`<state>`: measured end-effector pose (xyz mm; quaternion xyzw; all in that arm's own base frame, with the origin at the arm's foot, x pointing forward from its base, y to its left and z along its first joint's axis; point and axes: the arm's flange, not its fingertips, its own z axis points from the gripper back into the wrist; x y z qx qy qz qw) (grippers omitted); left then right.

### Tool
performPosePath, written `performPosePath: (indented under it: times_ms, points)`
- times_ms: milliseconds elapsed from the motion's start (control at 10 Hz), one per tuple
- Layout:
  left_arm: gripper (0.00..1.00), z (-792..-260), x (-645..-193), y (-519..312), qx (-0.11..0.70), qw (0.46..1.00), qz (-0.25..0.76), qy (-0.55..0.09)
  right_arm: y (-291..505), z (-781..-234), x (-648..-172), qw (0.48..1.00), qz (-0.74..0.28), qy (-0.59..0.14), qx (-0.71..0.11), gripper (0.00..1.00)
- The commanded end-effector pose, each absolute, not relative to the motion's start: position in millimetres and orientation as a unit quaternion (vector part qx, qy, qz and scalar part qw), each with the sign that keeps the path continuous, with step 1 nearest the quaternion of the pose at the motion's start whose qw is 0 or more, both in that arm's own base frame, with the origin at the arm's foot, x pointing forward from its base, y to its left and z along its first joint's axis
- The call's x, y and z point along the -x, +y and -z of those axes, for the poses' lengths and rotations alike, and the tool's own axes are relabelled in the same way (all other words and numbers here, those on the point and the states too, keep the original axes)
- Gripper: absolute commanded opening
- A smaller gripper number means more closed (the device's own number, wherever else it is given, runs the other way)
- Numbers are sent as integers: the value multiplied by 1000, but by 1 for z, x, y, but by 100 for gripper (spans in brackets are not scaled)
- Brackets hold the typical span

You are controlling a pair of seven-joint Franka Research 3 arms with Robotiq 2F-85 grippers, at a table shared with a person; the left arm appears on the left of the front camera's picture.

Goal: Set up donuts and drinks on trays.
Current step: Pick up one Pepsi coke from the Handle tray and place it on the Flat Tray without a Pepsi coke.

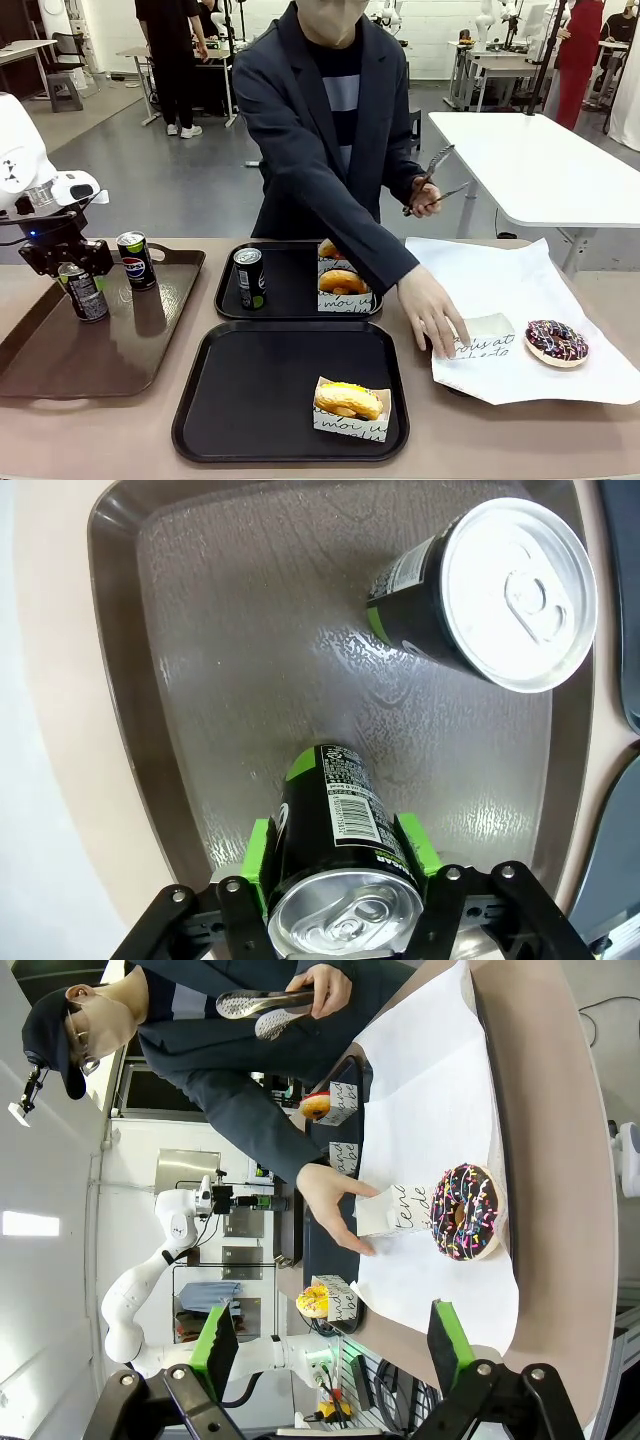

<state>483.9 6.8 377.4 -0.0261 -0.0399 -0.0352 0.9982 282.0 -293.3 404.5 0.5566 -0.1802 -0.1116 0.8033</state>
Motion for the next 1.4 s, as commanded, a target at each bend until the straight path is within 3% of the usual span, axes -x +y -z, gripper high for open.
performPosePath:
  times_ms: [0,500,1200,1300]
  points:
    - [0,-400,-471,4,32,998,48,-21,-293,-405,-282,801,111,-183,-560,100]
    - [0,-473,-374,-25,34,993,109,-34,-293,-405,-282,801,111,-183,-560,100]
    - [0,-479,-374,-30,31,995,95,-27,-293,-405,-282,801,111,-183,-560,100]
    - [59,-474,-370,-29,31,995,94,-23,-293,-405,-282,801,111,-183,-560,100]
